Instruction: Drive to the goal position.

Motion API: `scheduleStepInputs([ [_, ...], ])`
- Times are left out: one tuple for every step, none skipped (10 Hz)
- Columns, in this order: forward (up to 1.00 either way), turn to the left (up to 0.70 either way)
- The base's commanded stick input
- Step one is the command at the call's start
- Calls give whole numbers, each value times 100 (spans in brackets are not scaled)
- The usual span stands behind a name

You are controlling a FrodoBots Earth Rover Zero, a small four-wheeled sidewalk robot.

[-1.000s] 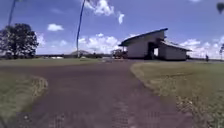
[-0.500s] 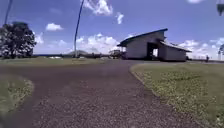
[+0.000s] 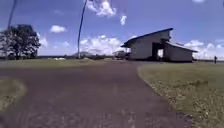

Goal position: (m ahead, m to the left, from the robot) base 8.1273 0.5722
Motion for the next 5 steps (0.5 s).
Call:
scheduleStepInputs([
  [100,2],
  [100,2],
  [100,2],
  [100,2],
  [100,2],
])
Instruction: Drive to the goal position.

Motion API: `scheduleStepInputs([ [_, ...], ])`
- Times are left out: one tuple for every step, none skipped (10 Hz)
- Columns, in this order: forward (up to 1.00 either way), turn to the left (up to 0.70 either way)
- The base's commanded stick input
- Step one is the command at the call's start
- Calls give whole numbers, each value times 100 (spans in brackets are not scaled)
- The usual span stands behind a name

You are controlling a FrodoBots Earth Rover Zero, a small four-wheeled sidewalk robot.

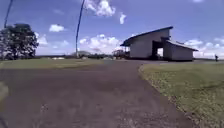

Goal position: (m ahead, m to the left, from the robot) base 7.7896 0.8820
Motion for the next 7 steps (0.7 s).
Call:
scheduleStepInputs([
  [100,2],
  [100,1],
  [100,0],
  [100,-1],
  [100,-4],
  [100,-4],
  [100,-11],
])
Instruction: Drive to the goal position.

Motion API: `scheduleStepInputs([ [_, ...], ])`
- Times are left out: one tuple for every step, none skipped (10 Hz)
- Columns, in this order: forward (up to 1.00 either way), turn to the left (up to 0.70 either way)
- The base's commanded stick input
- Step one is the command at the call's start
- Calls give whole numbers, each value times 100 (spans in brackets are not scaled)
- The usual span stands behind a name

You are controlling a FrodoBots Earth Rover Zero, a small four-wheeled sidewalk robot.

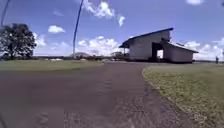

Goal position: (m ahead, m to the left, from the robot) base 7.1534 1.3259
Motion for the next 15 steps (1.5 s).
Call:
scheduleStepInputs([
  [100,-15],
  [100,-14],
  [100,0],
  [100,0],
  [100,-9],
  [100,-16],
  [100,-16],
  [100,-10],
  [100,0],
  [100,-13],
  [100,-18],
  [100,-12],
  [100,0],
  [100,0],
  [100,0],
])
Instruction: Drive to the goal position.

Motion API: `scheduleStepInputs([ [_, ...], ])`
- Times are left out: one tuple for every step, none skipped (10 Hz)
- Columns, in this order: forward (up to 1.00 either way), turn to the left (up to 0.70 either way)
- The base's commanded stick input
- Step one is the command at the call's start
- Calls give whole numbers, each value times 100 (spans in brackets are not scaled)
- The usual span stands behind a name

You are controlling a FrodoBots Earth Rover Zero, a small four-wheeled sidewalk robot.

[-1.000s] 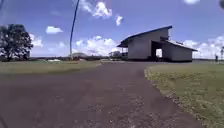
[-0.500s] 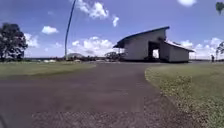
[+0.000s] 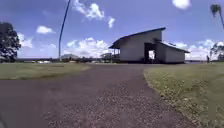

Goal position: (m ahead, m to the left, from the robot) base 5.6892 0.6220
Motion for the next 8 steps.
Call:
scheduleStepInputs([
  [100,0],
  [100,0],
  [100,0],
  [100,0],
  [100,0],
  [100,0],
  [100,0],
  [100,0],
])
